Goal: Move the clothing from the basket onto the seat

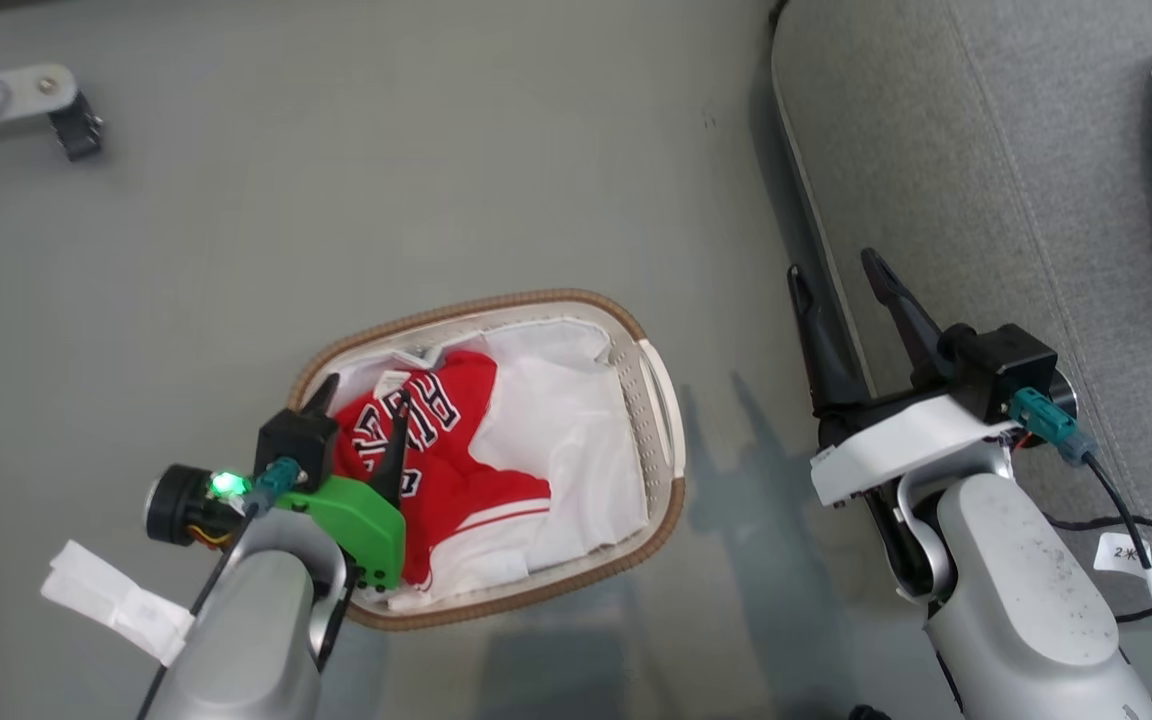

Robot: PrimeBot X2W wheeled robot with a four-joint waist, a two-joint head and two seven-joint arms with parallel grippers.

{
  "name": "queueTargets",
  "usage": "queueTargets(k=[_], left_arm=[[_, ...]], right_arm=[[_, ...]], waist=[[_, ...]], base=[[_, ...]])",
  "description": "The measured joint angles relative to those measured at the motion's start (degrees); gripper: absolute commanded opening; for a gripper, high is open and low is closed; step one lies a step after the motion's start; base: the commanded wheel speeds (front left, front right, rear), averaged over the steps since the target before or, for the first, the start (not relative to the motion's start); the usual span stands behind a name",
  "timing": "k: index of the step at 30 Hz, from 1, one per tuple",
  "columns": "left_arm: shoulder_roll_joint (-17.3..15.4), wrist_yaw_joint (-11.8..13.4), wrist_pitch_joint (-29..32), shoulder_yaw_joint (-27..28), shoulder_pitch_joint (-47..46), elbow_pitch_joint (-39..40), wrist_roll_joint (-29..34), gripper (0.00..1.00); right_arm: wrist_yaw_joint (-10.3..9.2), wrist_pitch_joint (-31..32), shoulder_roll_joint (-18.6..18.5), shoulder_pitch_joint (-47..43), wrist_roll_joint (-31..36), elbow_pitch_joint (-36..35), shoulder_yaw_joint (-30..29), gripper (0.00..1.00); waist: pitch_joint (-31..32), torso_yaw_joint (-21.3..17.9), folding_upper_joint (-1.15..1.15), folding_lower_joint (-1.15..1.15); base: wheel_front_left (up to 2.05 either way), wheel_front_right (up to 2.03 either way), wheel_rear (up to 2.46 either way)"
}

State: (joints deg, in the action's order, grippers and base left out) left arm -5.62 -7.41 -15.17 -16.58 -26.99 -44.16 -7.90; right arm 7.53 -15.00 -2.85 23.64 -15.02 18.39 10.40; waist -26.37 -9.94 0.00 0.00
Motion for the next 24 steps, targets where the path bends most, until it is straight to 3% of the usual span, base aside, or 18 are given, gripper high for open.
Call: queueTargets(k=[6, 15, 24], left_arm=[[-2.4, -0.1, 0.0, -2.6, -5.0, -7.8, 2.1, 1.0], [-3.4, -0.1, 0.1, -7.9, -13.6, -19.9, 6.9, 1.0], [-3.8, 1.9, 2.3, -11.4, -20.1, -27.1, 9.7, 1.0]], right_arm=[[0.0, 0.0, 0.0, 1.5, -0.2, -0.8, 0.5, 1.0], [0.0, 0.0, 0.0, 3.4, -1.5, -1.7, 1.9, 1.0], [0.0, 0.0, 0.0, 5.1, -3.5, -3.1, 2.9, 1.0]], waist=[[-4.8, -1.4, 0.0, 0.0], [-10.6, -3.3, 0.0, 0.0], [-15.0, -5.0, 0.0, 0.01]], base=[[0.0, 0.0, 0.0], [0.0, 0.0, 0.0], [0.0, 0.0, 0.0]])
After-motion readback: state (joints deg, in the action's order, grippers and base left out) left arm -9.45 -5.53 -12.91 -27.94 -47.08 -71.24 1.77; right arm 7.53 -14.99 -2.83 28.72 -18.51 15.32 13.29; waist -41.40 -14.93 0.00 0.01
